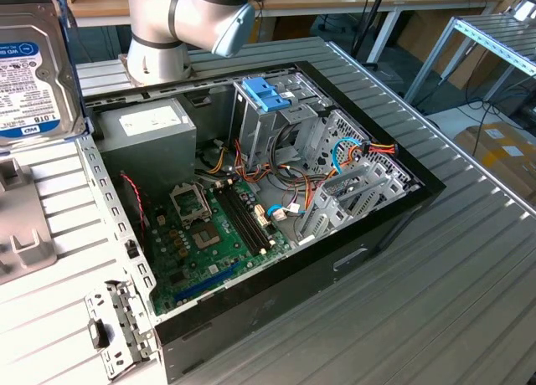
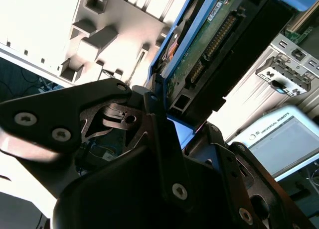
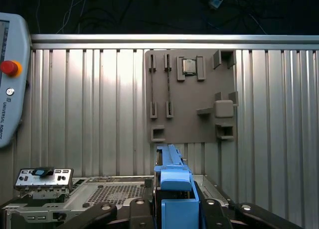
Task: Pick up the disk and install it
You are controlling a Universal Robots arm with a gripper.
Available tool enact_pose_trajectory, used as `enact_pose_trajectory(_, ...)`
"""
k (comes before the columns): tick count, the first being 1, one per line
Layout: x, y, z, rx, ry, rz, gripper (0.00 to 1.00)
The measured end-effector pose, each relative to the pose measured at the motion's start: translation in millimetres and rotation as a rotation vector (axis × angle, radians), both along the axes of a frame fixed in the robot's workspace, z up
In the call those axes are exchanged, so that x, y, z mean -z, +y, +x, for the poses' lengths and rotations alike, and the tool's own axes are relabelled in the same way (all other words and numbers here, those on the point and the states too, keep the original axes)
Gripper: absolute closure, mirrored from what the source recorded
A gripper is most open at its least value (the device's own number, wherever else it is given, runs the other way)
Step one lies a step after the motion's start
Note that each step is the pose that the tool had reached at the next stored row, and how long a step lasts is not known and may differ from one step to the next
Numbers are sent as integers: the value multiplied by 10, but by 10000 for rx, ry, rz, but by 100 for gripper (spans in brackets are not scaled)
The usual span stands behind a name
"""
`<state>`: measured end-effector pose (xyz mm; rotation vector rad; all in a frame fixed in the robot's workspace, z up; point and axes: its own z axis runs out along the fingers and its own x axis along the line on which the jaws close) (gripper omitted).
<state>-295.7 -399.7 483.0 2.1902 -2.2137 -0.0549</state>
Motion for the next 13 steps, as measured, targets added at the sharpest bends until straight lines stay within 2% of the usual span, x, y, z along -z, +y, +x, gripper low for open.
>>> enact_pose_trajectory(13,2,0,89,1,1,-3,63)
